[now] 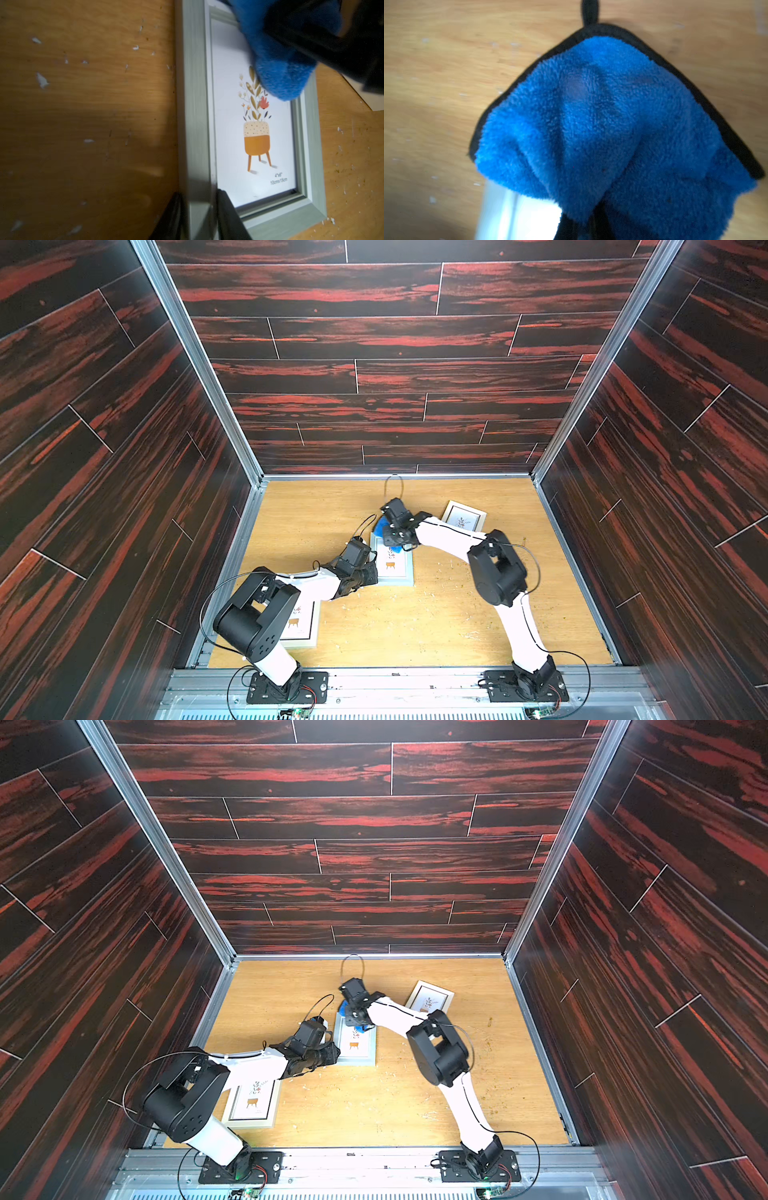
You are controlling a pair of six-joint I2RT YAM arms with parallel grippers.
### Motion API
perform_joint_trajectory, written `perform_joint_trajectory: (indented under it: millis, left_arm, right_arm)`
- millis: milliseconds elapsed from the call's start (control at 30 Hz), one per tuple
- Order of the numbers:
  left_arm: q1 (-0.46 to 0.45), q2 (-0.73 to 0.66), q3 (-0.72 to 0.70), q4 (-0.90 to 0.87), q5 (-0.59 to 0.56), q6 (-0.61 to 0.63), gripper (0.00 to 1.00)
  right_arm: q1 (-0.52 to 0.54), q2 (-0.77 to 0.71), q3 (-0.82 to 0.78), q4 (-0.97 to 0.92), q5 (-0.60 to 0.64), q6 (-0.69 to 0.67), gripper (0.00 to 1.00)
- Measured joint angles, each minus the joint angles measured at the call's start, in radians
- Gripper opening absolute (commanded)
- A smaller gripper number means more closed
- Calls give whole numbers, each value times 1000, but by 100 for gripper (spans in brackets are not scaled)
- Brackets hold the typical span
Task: Wipe the picture frame with a cloth
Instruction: Wipe the dirt from the picture frame.
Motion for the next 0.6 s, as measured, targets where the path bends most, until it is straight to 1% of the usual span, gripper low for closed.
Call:
perform_joint_trajectory:
  millis: [67, 167, 333, 400, 500, 600]
  left_arm:
    - [0, -1, 0, 0, 0, -4, 30]
    - [-1, -8, -7, -3, -1, -9, 30]
    - [-2, -8, -7, -3, -2, -5, 30]
    - [-2, -8, -8, -3, -3, -5, 30]
    - [-2, -9, -9, -1, -3, -5, 30]
    - [-2, -10, -12, 3, -3, -6, 30]
  right_arm:
    - [32, 40, 58, -3, 10, 3, 0]
    - [41, 41, 55, -5, 40, 6, 0]
    - [-22, -71, -127, 32, 55, 6, 0]
    - [-47, -95, -159, 32, 44, 8, 0]
    - [-42, -86, -140, 29, 30, 18, 0]
    - [-6, -29, -51, 13, 19, 31, 0]
